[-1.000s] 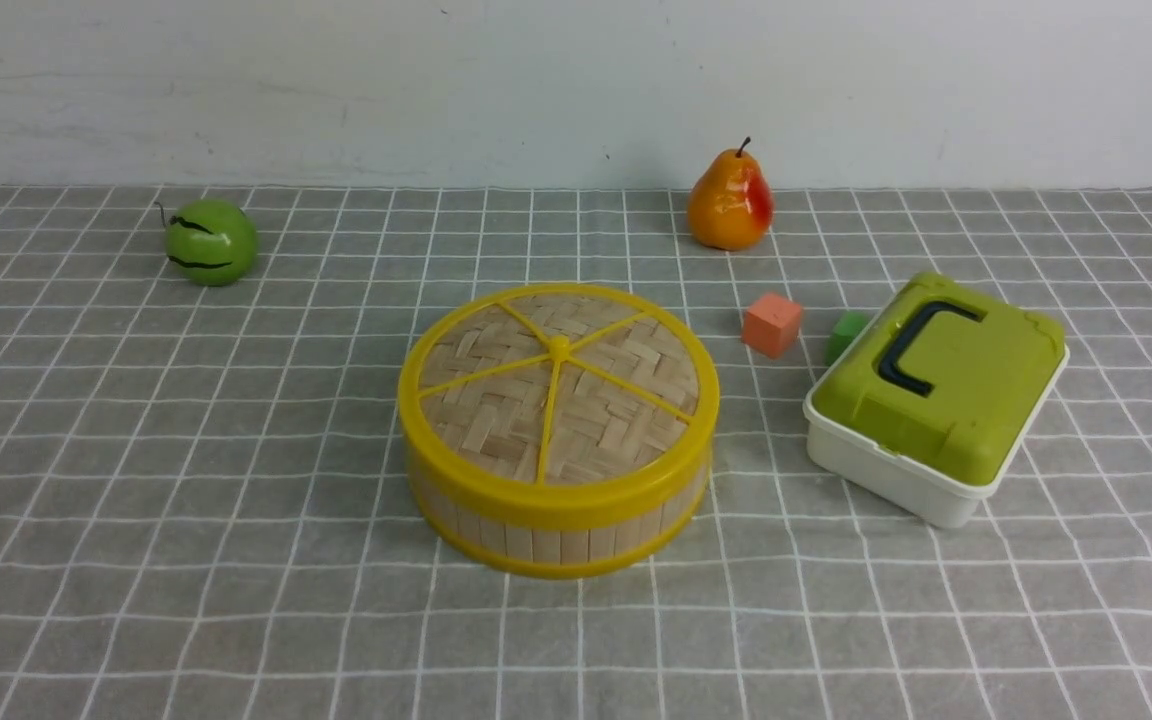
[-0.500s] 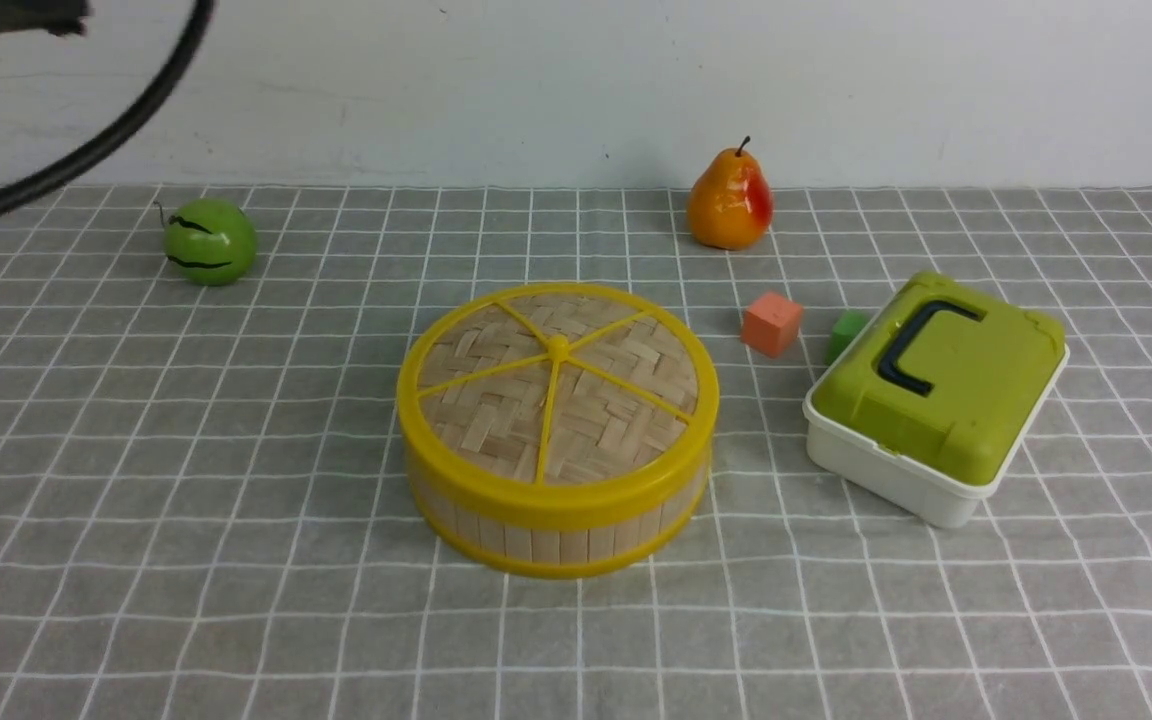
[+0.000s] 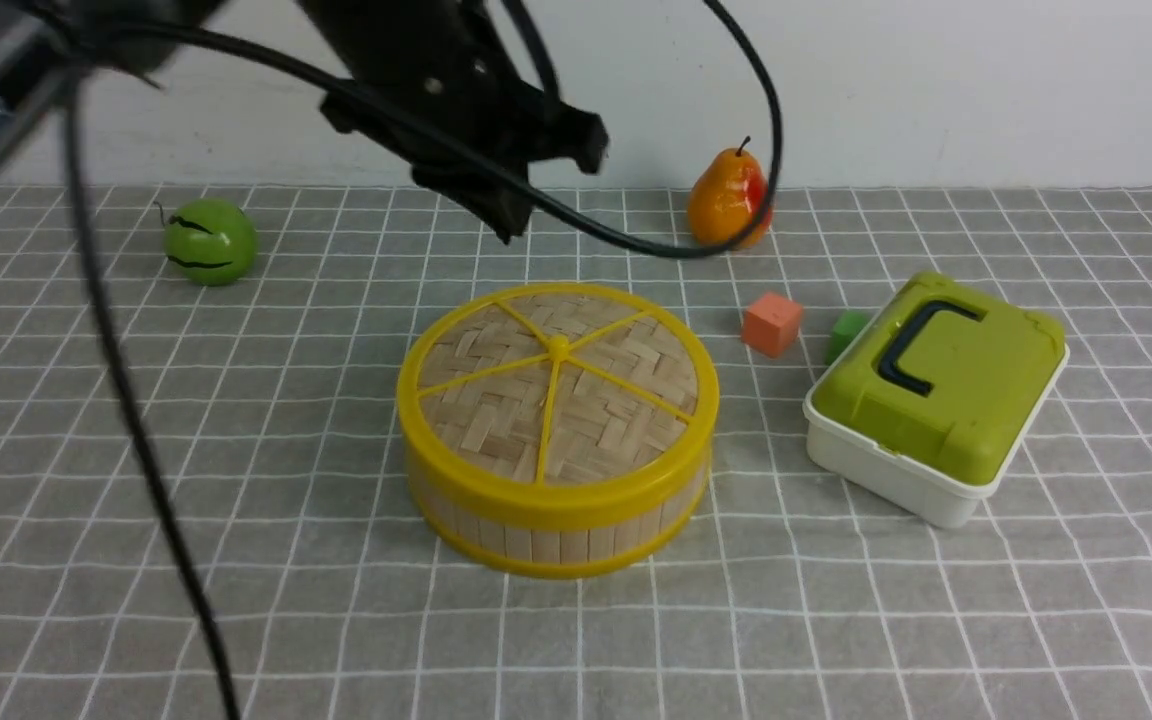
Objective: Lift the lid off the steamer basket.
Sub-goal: Use the left arm to lift the lid of the steamer
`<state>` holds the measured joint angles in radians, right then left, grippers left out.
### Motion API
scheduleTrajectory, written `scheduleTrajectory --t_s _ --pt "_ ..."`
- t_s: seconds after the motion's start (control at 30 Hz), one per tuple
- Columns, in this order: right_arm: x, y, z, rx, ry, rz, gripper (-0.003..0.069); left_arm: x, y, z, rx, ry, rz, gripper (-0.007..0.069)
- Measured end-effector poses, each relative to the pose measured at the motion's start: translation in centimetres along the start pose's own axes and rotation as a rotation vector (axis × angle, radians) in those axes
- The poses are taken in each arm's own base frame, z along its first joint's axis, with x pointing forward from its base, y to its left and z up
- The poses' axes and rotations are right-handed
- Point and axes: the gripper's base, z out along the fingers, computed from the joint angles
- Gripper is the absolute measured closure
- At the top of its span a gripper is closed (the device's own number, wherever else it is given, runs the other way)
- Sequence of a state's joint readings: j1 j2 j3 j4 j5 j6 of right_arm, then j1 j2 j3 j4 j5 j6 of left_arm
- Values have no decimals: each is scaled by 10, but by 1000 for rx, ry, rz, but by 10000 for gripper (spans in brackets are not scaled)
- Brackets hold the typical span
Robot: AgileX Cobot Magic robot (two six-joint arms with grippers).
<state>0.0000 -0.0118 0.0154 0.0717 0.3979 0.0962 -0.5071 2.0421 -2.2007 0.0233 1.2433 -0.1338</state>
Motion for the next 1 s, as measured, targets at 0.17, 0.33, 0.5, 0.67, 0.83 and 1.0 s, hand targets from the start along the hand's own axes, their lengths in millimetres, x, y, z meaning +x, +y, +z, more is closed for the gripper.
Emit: scheduleTrajectory --t_s 0.17,0.33,0.5,0.67,0.83,1.0 --pt "0 0 0 0 0 0 418 1 -26 47 -68 45 70 537" --pt "0 0 0 0 0 0 418 5 -29 66 -93 74 81 356" --pt "0 0 0 0 0 0 418 7 -27 77 -121 90 90 271" --pt "0 0 0 0 0 0 418 9 -27 89 -129 111 94 271" --pt "0 0 0 0 0 0 418 13 -26 102 -151 134 105 291" --pt "0 0 0 0 0 0 418 14 -25 107 -157 141 90 322"
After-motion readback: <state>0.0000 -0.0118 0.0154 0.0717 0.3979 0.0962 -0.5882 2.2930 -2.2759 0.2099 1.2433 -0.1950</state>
